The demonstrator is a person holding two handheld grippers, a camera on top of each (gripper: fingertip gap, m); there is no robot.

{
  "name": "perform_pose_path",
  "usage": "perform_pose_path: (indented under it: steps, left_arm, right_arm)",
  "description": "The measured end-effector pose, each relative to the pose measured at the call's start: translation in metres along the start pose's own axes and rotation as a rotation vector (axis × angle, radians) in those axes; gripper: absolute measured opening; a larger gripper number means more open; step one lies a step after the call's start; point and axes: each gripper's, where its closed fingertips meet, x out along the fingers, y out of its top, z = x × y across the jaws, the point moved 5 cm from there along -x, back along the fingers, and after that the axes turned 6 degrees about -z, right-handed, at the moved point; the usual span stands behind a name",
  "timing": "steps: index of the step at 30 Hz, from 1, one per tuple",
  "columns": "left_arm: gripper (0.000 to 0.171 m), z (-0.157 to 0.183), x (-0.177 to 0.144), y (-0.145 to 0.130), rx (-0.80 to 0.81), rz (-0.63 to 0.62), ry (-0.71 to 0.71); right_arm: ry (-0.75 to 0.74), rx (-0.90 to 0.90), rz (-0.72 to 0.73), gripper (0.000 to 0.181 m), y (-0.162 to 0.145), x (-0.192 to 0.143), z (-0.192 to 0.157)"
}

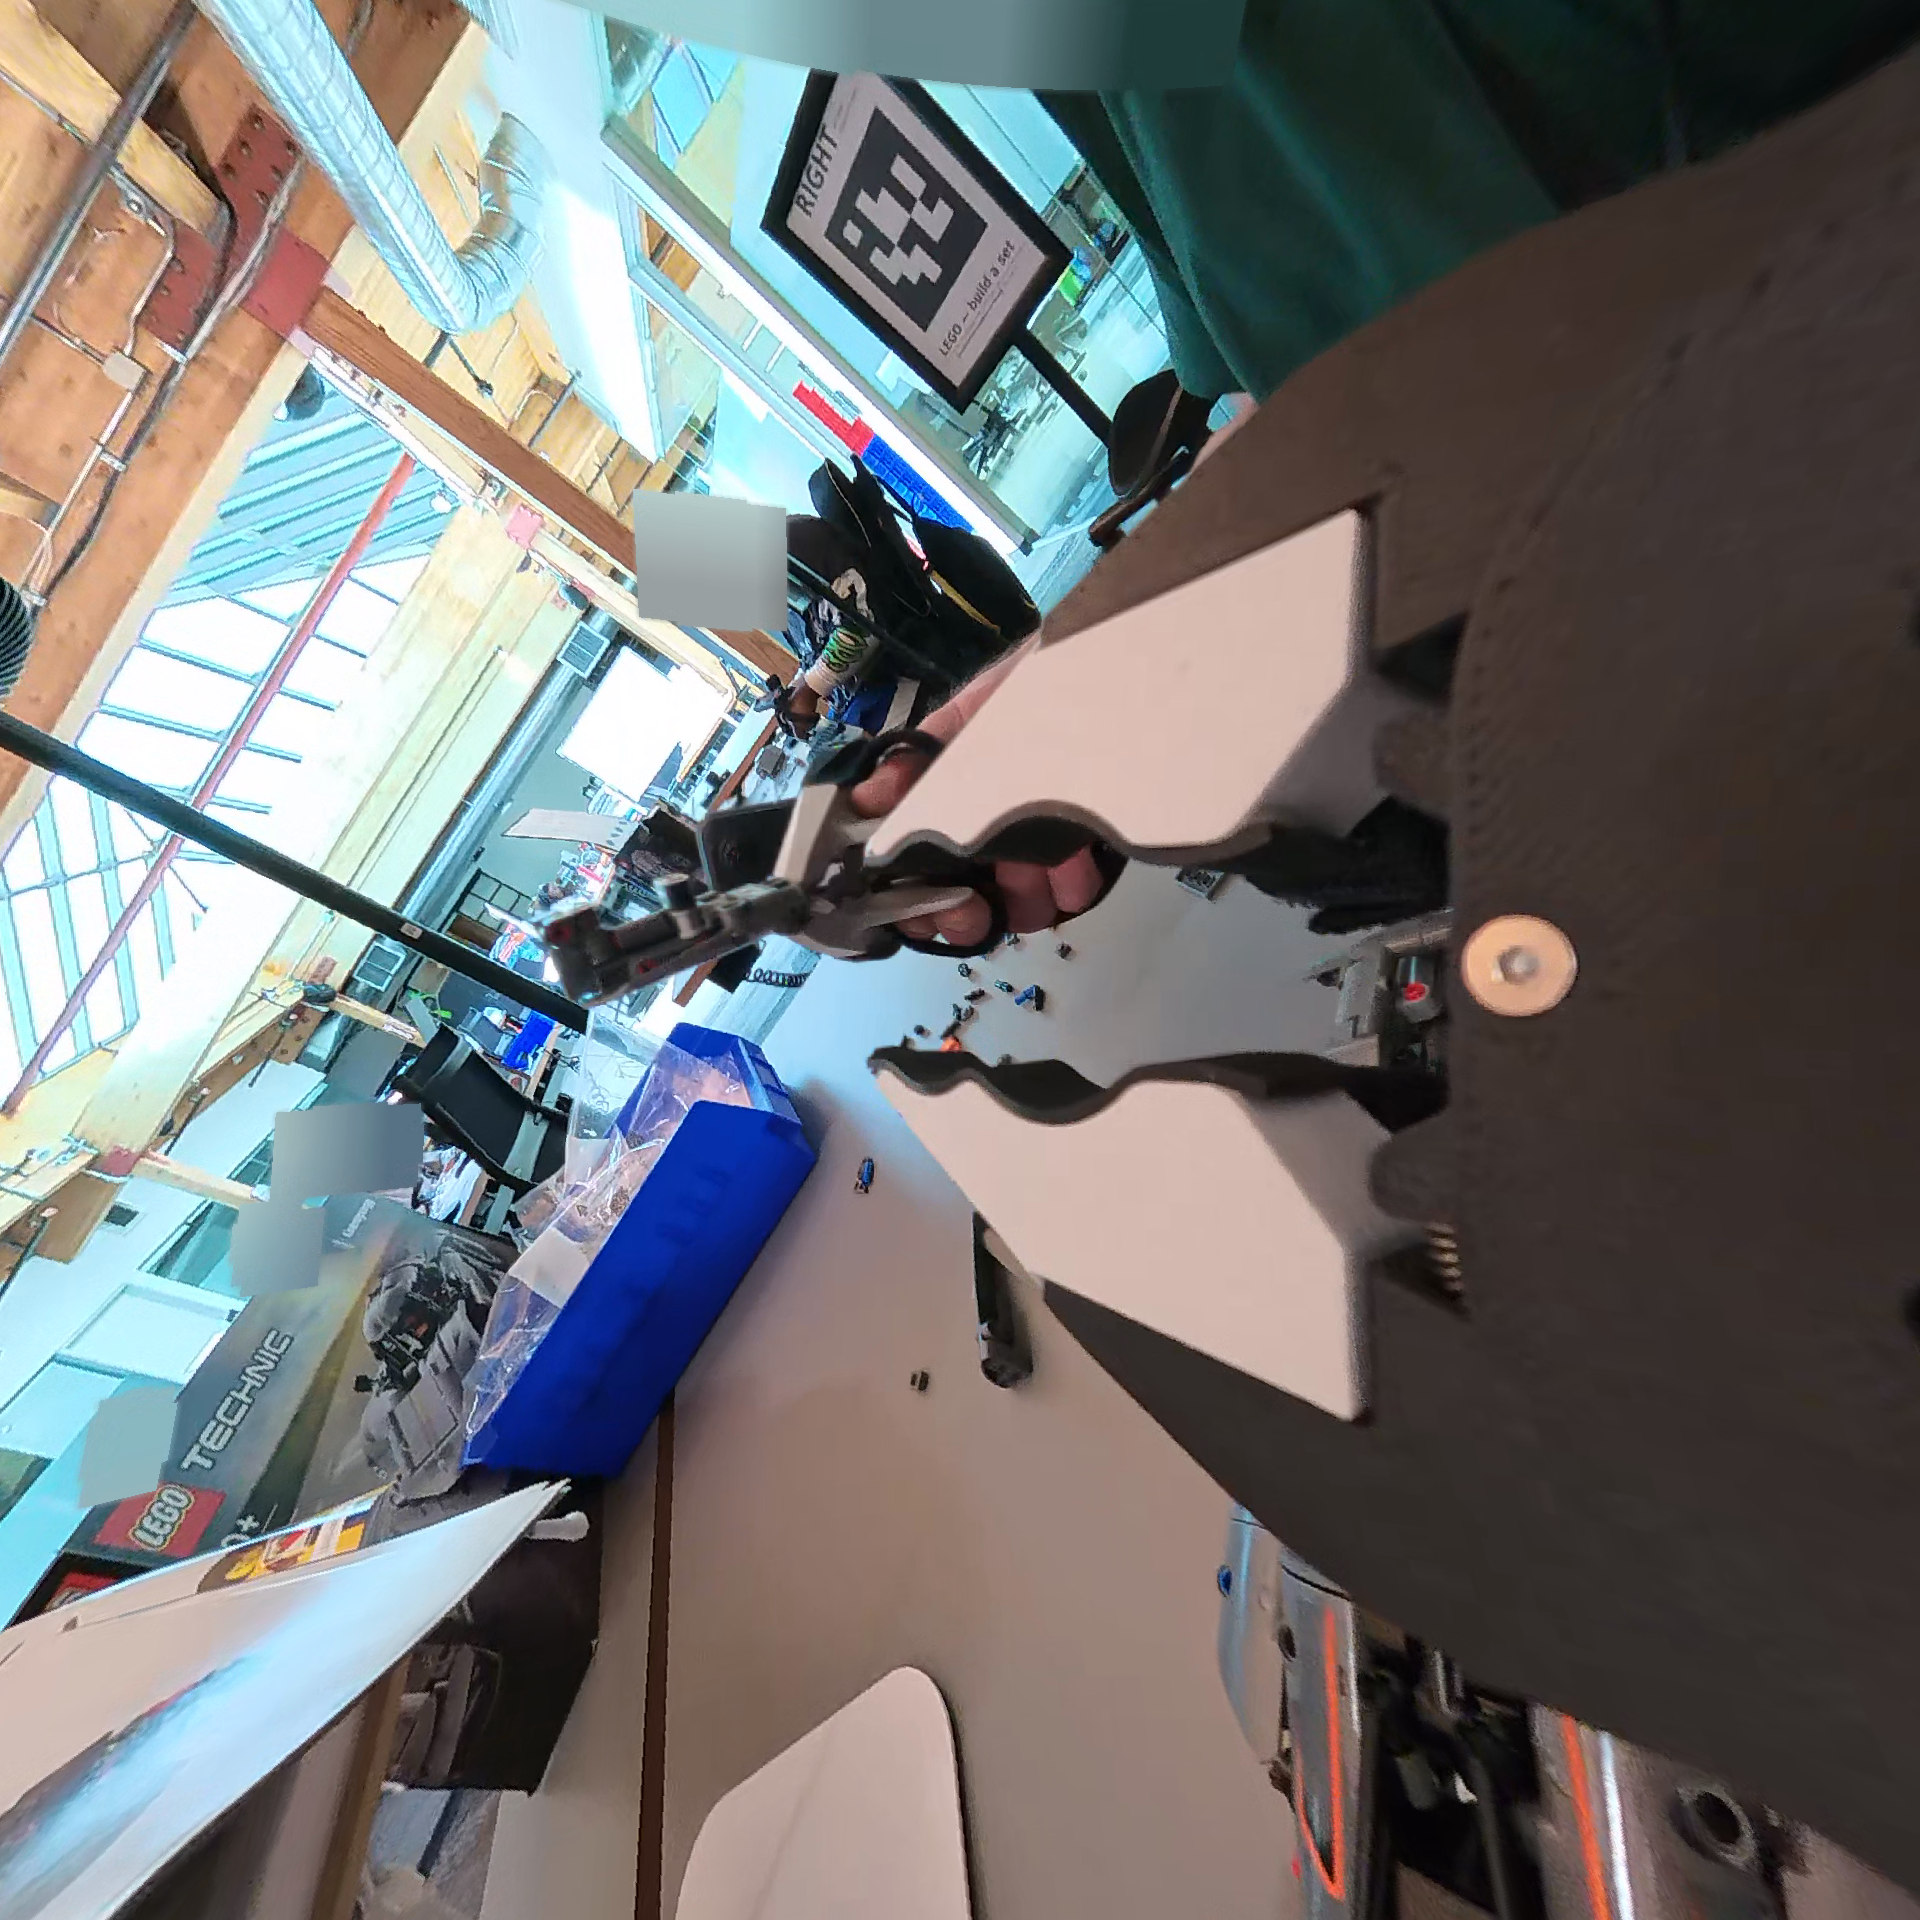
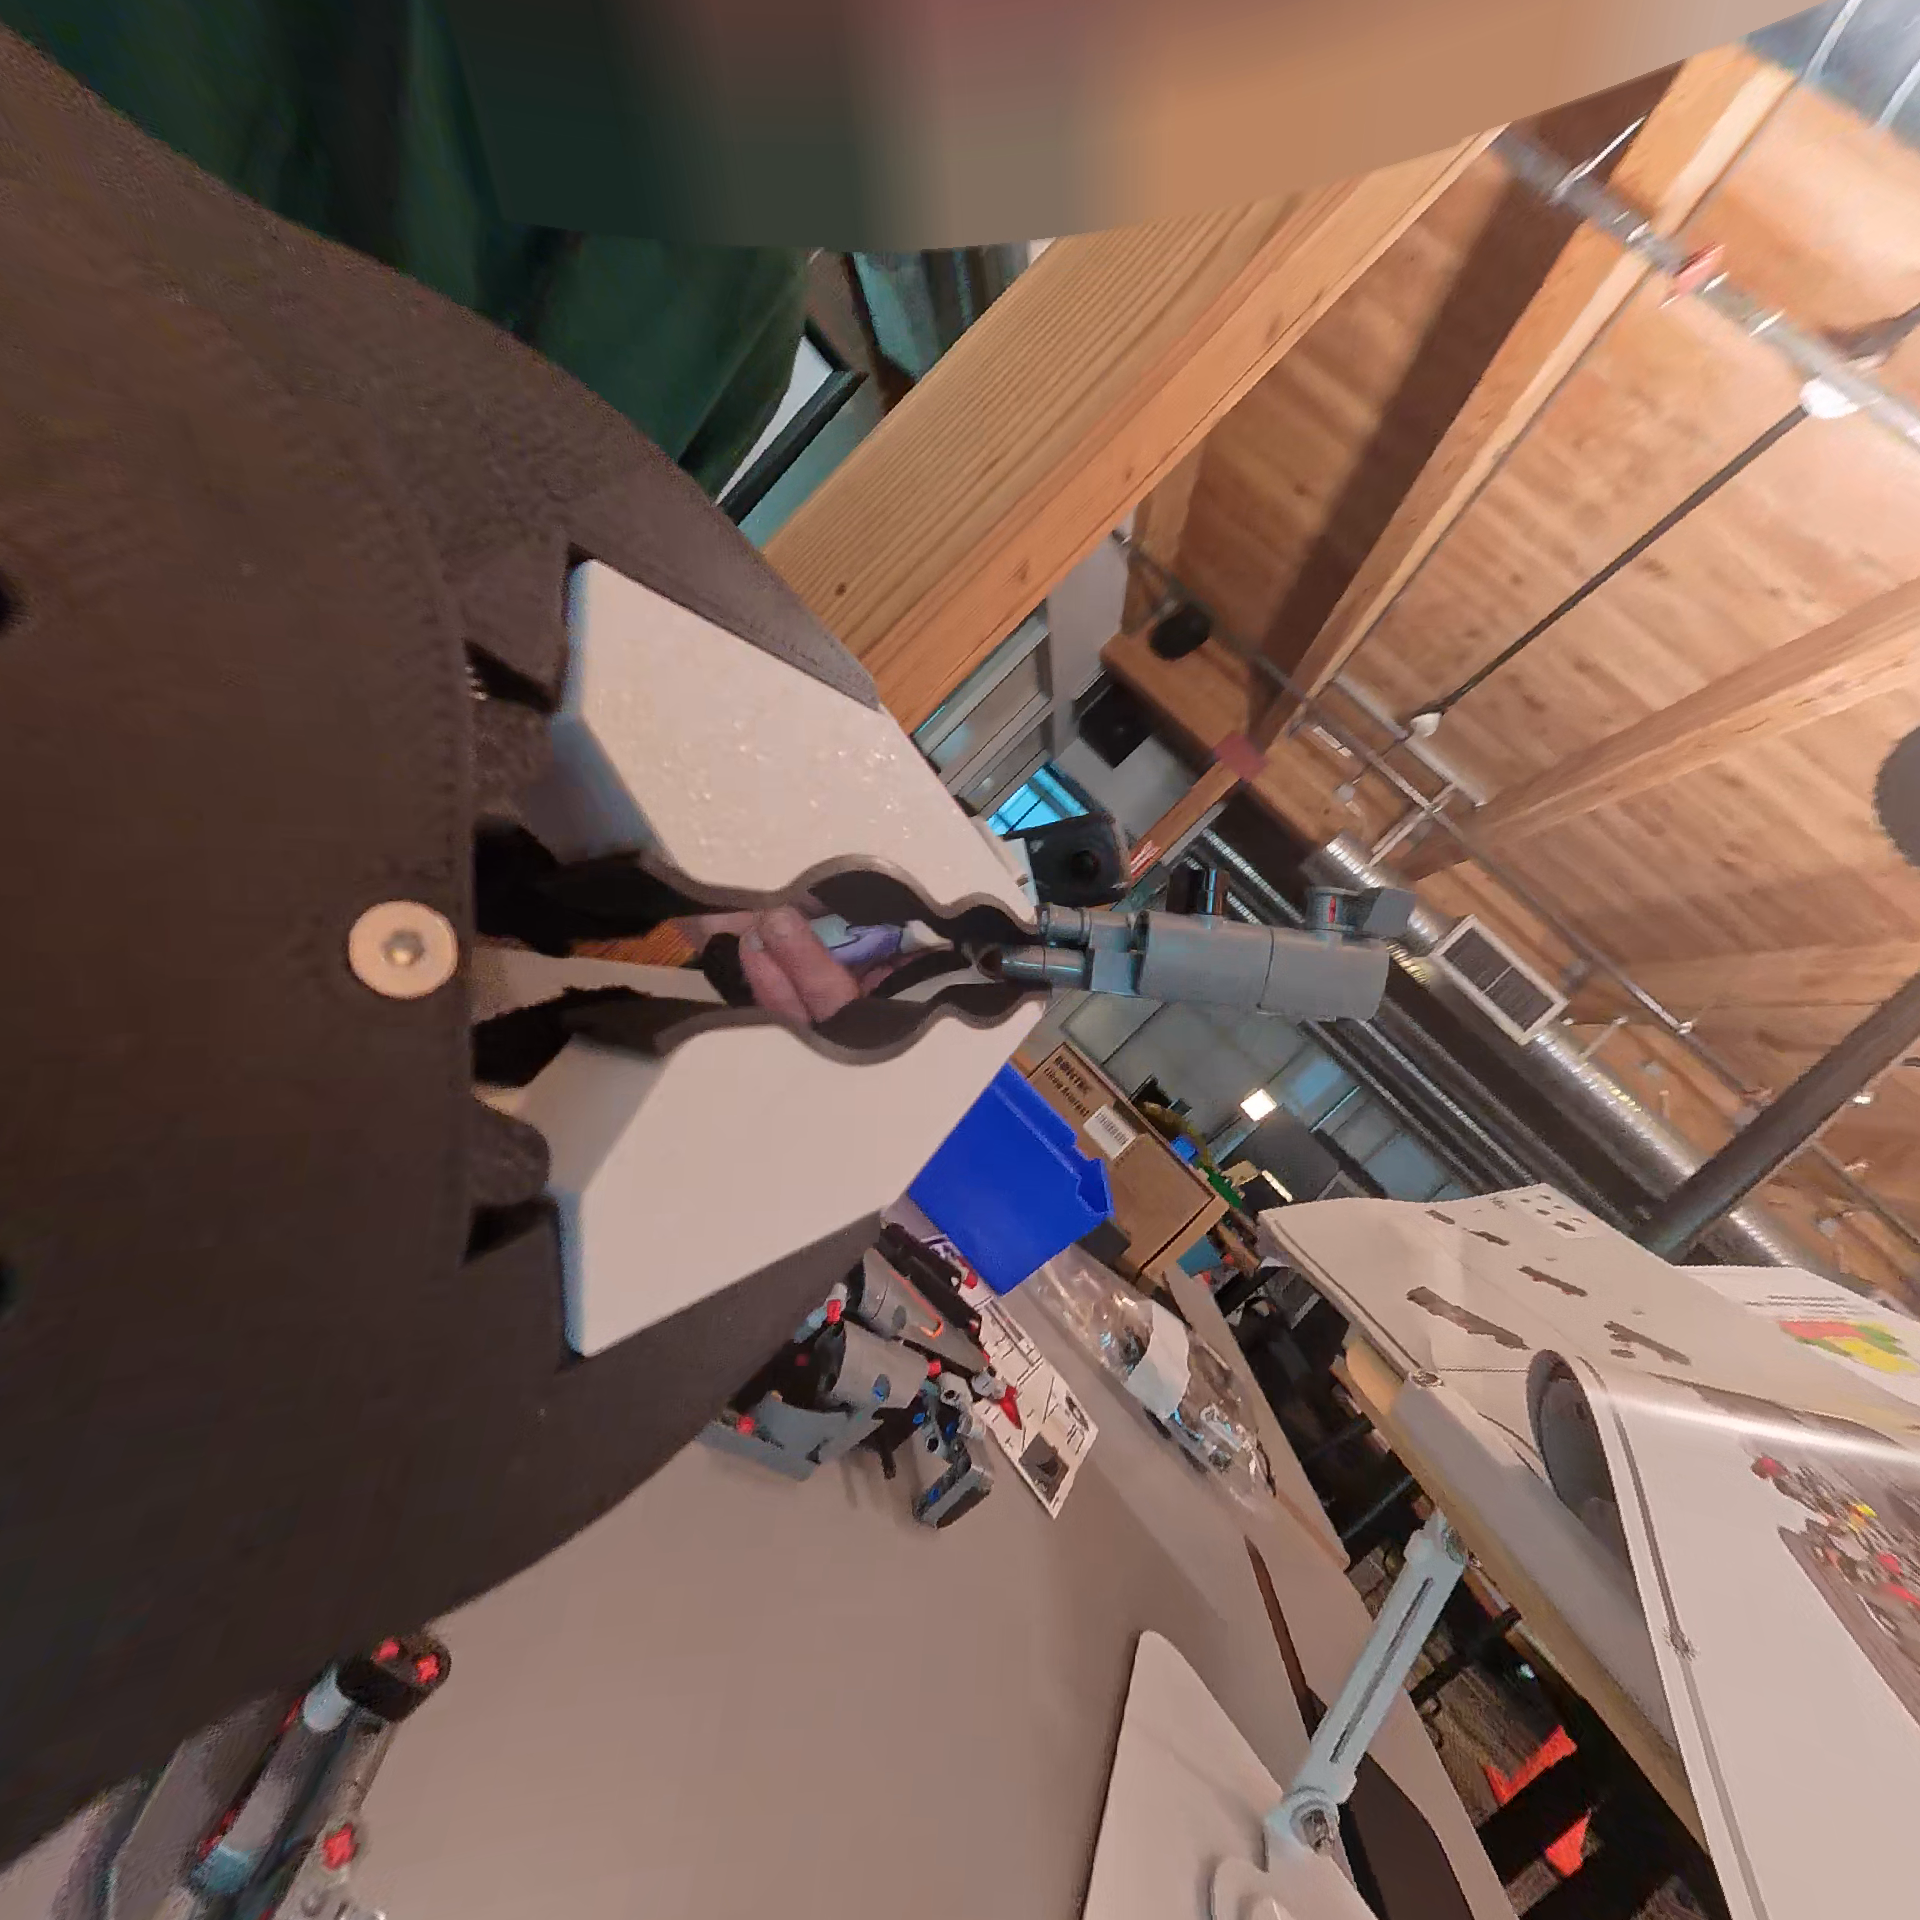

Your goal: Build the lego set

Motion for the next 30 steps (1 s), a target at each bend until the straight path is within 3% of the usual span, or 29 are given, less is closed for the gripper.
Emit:
perform_pose_path:
  steps: [11, 20, 30]
  left_arm:
    - [0.029, -0.001, -0.012, -0.011, 0.048, -0.051, 0.064]
    - [0.027, -0.007, -0.043, -0.066, 0.298, -0.345, 0.301]
    - [0.022, -0.021, -0.07, -0.115, 0.349, -0.541, 0.395]
  right_arm:
    - [-0.033, 0.005, -0.008, 0.004, -0.003, 0.002, 0.003]
    - [-0.428, -0.262, -0.342, 0.004, -0.038, 0.005, 0.027]
    - [-0.678, -0.392, -0.609, 0.005, -0.076, 0.019, 0.061]
